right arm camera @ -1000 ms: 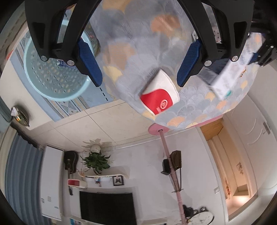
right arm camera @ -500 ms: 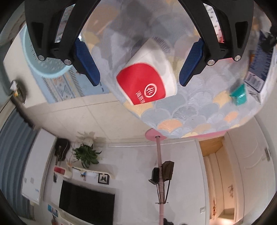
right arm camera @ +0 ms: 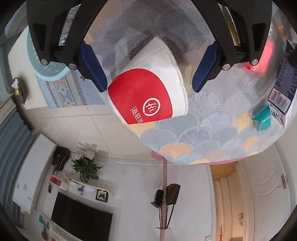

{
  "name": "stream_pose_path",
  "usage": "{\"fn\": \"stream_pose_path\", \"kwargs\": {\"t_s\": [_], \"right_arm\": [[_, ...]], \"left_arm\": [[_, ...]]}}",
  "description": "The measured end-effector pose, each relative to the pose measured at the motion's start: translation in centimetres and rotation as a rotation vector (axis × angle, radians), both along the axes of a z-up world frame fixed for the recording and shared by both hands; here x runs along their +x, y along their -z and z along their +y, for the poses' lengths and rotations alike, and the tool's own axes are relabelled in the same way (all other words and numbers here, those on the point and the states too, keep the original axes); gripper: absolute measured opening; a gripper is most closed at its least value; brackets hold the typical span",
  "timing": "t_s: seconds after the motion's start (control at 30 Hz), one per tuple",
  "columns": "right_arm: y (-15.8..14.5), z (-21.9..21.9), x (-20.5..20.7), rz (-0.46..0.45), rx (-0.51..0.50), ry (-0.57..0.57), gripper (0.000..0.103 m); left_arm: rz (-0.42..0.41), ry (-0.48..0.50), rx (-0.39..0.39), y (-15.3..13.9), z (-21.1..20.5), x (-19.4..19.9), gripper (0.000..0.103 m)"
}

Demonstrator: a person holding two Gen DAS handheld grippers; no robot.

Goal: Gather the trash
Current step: 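Carry the milk carton and paper cup over the blue basket and open both grippers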

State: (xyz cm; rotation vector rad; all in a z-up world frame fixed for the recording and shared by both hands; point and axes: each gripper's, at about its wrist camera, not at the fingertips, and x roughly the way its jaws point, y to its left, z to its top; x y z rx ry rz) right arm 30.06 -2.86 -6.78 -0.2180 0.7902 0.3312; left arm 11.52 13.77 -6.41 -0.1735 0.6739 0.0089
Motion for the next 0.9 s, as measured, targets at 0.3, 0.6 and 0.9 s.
{"fn": "stream_pose_path", "kwargs": {"t_s": [0.3,0.6,0.9], "right_arm": [[-0.9,0.2,-2.1,-0.135,-0.028,0.004,0.078],[-4.2,-3.4,-4.2,-0.207,0.043,0.123,0.078],[-10.5,-10.6,-6.9,-0.322,0.124,0.257,0.078]], "left_arm": [[-0.004,-0.017,0.013,0.1,0.0,-0.3,0.056],[-0.051,0.051,-0.059,-2.7,-1.6,-0.7,0.056],[-0.142,0.170,-0.038,-7.9,-6.4,0.8,0.056]]}}
